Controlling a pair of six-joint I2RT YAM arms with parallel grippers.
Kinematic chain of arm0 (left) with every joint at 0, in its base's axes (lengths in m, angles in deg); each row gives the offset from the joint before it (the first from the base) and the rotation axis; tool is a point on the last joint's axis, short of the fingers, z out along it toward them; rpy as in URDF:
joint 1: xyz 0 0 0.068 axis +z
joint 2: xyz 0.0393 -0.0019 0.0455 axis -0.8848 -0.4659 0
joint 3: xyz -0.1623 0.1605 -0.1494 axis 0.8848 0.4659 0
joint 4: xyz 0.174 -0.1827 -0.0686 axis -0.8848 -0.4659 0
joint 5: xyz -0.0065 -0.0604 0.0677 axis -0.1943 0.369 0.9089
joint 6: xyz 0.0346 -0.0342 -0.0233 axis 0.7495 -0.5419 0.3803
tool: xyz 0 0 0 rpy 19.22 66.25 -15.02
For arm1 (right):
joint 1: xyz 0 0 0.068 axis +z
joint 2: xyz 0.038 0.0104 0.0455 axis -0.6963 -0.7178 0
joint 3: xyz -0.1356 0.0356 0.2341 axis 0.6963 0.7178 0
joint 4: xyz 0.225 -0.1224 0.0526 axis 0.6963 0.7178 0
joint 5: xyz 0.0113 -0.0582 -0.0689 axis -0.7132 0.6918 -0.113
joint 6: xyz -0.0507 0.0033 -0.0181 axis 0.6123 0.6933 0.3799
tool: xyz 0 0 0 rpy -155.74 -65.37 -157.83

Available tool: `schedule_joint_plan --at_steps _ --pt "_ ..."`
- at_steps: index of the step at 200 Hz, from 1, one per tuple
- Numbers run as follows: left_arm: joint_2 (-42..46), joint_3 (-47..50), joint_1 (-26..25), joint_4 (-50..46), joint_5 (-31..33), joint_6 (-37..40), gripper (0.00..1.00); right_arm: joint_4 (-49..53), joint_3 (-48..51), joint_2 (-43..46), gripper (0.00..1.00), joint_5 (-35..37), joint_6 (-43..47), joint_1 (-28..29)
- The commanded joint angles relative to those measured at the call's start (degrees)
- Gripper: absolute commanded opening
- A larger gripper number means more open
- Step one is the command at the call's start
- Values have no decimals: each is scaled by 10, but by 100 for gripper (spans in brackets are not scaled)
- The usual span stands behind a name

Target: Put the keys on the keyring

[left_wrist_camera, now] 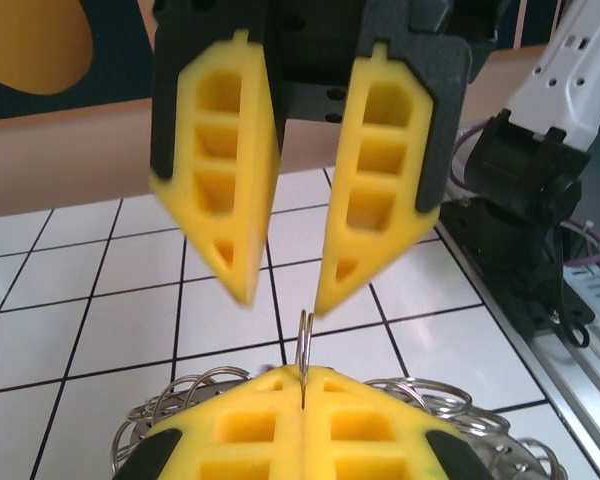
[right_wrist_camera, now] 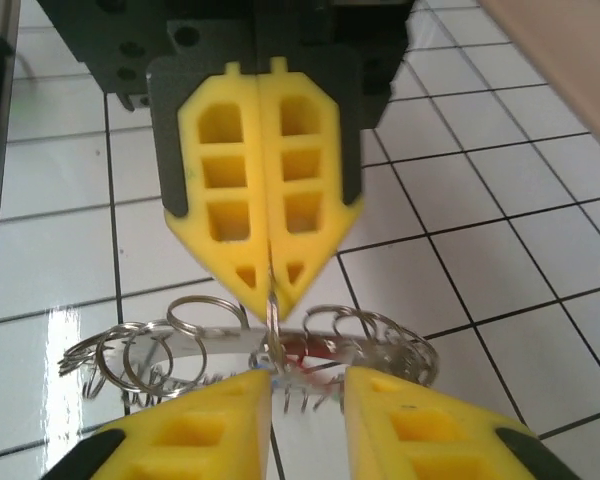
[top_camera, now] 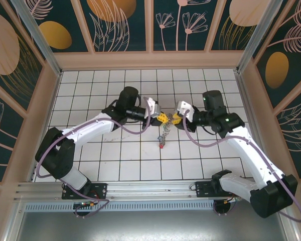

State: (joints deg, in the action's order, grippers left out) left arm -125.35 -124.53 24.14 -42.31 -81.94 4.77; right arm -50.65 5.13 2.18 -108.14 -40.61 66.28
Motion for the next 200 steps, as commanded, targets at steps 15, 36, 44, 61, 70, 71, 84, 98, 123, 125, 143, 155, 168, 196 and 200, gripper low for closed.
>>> schedule_joint_plan --at_steps 15,36,44,61,70,71,84,98,123,125,143,155,168,196,200 --pt "24 32 5 209 -52 -120 0 -61 42 37 31 -102 -41 -40" --pt "23 44 5 262 -58 -157 0 -60 46 37 31 -114 -45 -44" --pt "22 44 5 269 -58 -163 0 -63 47 37 31 -122 -50 -45" --pt "23 44 5 277 -60 -168 0 -81 52 34 32 -142 -64 -45" --pt "21 44 5 282 -63 -173 0 -96 56 34 31 -141 -75 -44" --pt "22 44 5 283 -63 -173 0 -97 57 34 31 -141 -76 -44" --pt "21 44 5 291 -65 -178 0 -110 60 32 31 -142 -84 -45" --pt "19 44 5 294 -70 -181 0 -114 59 25 28 -149 -87 -45" --pt "15 44 3 297 -77 -183 0 -116 51 12 16 -159 -85 -42" --pt "14 44 3 298 -77 -184 0 -117 51 11 14 -158 -85 -41" --pt "10 44 1 302 -79 -186 0 -127 51 6 5 -161 -88 -36" --pt "6 42 -2 305 -79 -189 0 -136 51 3 4 -158 -92 -28" --pt "1 41 -5 314 -78 -194 0 -144 51 -2 4 -157 -97 -18" --pt "-9 42 -11 346 -70 -214 0 -167 53 -15 1 -155 -110 9" --pt "-10 42 -11 351 -69 -218 0 -169 53 -17 1 -155 -111 13"
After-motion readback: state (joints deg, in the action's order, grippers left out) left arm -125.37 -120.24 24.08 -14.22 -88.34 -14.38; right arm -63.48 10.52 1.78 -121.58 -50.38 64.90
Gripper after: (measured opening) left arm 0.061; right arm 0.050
